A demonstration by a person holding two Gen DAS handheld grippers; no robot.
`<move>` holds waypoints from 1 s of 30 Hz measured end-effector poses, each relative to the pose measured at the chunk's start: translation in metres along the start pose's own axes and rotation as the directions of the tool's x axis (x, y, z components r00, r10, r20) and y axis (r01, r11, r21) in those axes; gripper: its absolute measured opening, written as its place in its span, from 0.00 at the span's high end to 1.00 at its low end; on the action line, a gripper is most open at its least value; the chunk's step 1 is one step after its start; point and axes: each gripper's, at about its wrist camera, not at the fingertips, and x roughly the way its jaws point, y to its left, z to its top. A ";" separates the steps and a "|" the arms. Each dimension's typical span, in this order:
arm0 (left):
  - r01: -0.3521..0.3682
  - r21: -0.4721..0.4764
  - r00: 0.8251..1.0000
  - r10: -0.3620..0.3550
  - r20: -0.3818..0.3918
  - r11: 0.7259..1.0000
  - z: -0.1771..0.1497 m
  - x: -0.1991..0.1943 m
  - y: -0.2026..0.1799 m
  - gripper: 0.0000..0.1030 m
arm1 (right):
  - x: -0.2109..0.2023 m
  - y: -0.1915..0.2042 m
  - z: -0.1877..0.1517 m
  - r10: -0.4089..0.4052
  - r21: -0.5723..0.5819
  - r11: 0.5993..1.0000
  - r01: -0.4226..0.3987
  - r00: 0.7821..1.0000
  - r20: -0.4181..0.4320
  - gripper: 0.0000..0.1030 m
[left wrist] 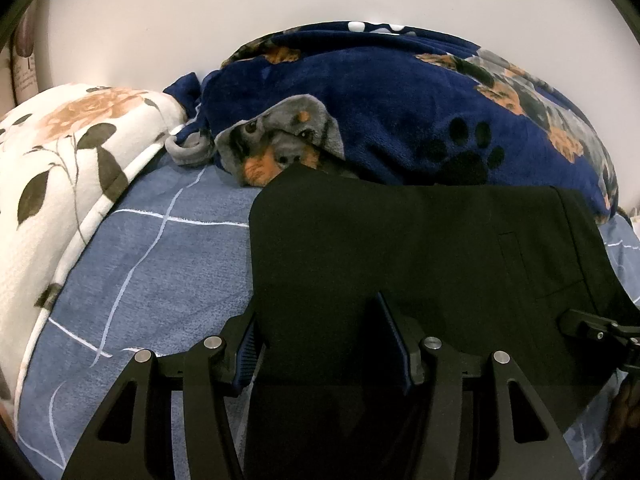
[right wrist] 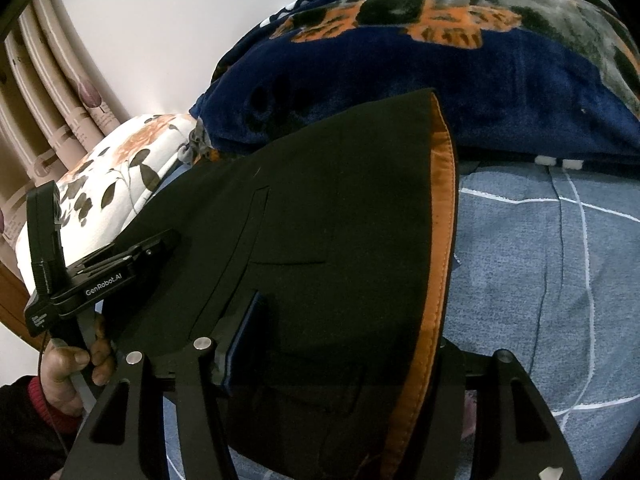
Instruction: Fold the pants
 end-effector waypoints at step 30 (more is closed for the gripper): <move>-0.021 0.013 1.000 0.021 0.007 1.000 0.000 0.000 0.001 0.46 | 0.003 0.005 0.001 -0.024 -0.037 0.999 0.024 1.000 -0.006 0.35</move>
